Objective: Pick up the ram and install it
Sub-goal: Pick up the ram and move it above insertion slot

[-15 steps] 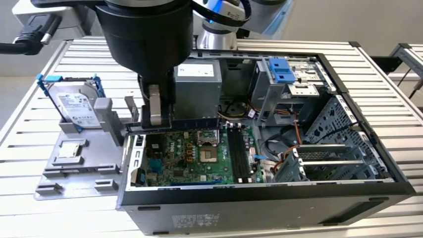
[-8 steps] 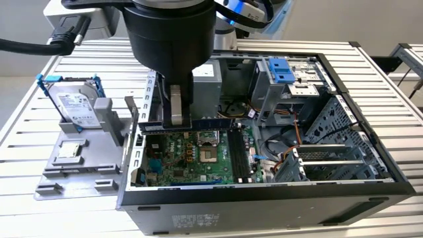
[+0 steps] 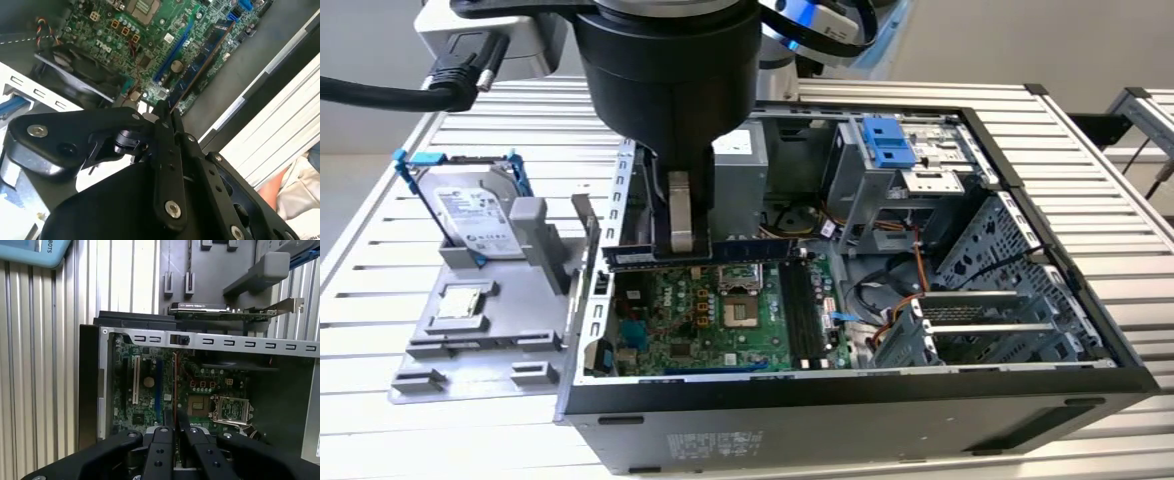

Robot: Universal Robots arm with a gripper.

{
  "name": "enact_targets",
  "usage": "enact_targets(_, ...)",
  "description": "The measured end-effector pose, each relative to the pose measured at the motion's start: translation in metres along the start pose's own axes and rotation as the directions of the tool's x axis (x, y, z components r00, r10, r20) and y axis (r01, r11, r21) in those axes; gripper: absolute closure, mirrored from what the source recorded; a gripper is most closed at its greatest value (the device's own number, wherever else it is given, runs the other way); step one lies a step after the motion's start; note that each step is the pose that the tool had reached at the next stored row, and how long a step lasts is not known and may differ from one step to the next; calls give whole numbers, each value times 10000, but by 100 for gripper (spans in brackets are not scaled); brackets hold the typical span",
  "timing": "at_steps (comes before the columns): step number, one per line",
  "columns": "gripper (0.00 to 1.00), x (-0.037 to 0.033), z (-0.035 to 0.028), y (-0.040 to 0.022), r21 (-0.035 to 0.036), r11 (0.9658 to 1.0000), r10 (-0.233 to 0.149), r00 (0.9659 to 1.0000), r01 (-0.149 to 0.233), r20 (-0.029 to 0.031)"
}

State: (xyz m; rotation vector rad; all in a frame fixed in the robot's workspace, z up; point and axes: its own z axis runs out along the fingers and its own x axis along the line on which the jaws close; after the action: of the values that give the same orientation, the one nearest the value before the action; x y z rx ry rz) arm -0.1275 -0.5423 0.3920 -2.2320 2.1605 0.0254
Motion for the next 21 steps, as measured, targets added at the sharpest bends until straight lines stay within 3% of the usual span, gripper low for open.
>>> enact_targets(12,100,3,7,-94,12,9995,312,9995,-312,-3)
enact_targets(14,100,5,10,-141,13,9994,343,9994,-343,-4)
enact_targets(21,100,16,19,-417,13,9994,352,9994,-352,-4)
